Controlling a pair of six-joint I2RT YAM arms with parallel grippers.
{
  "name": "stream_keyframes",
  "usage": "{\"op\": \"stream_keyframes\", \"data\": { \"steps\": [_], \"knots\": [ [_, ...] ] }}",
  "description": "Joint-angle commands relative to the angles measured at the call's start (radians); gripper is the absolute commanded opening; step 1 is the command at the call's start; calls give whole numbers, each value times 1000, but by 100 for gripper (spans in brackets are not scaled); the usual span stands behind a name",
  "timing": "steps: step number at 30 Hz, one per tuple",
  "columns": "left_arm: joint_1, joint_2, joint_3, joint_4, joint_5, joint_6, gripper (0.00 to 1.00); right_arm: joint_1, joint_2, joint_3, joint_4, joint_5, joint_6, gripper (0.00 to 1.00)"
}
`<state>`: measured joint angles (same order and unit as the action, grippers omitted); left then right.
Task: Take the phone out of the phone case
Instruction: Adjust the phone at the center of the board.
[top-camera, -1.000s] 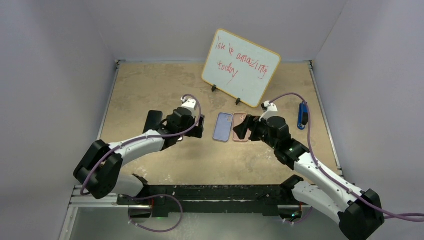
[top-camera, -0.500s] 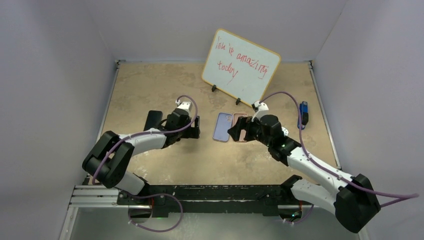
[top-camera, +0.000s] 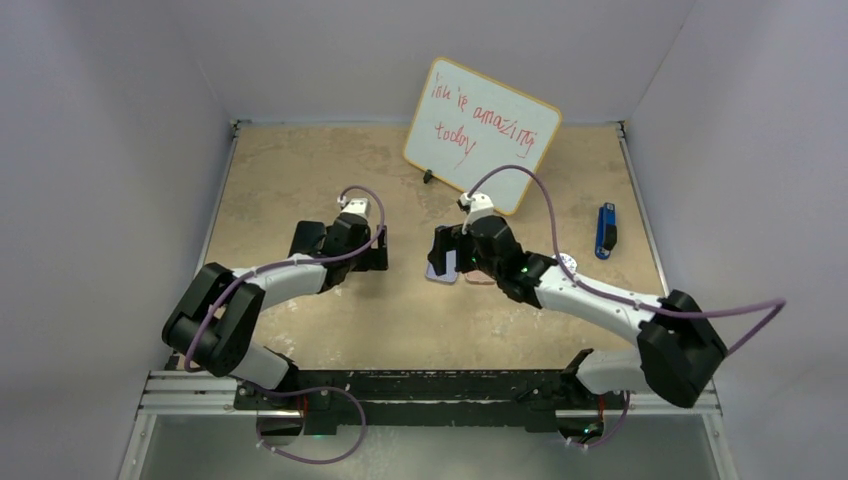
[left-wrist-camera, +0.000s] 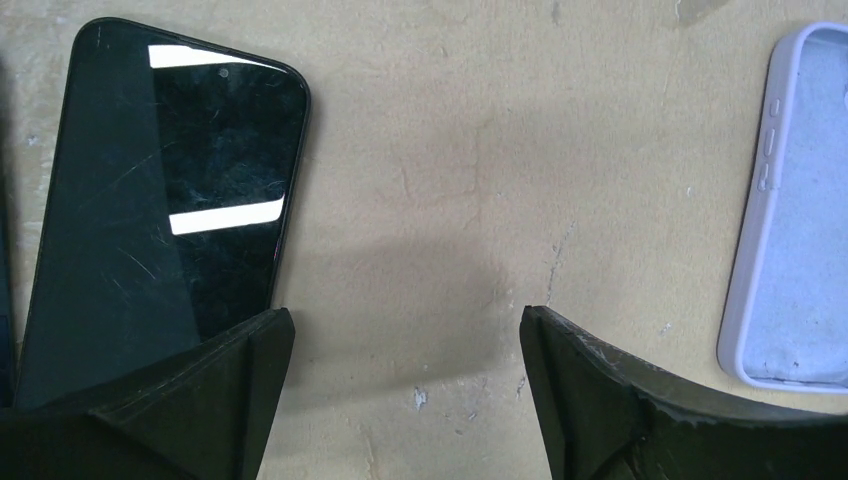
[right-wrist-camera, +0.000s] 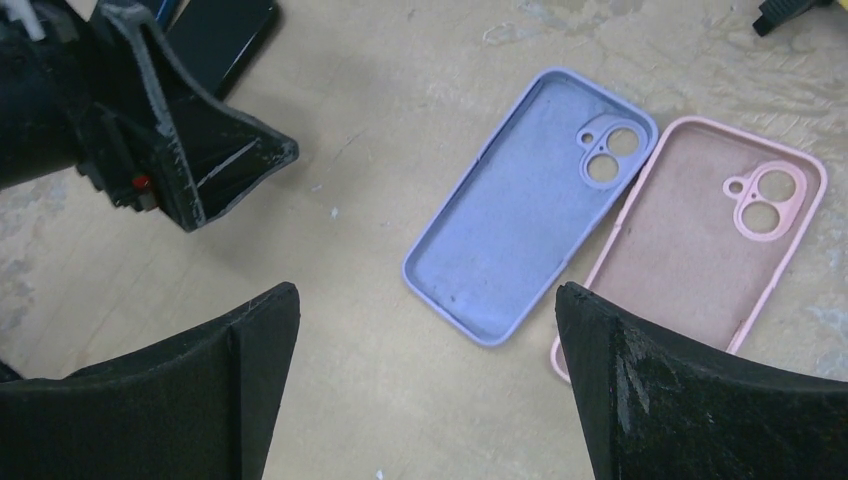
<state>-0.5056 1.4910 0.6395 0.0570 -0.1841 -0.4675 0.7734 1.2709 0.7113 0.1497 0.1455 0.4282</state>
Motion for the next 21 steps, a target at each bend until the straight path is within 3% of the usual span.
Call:
{"op": "stream_keyframes", "data": {
  "steps": [1, 21],
  "knots": [
    [18, -18, -6, 59, 9, 3, 87, 15, 102, 127, -15, 50, -33, 99],
    [99, 88, 22, 173, 32, -60, 88, 44, 495, 403, 33, -109, 157, 99]
  ]
}}
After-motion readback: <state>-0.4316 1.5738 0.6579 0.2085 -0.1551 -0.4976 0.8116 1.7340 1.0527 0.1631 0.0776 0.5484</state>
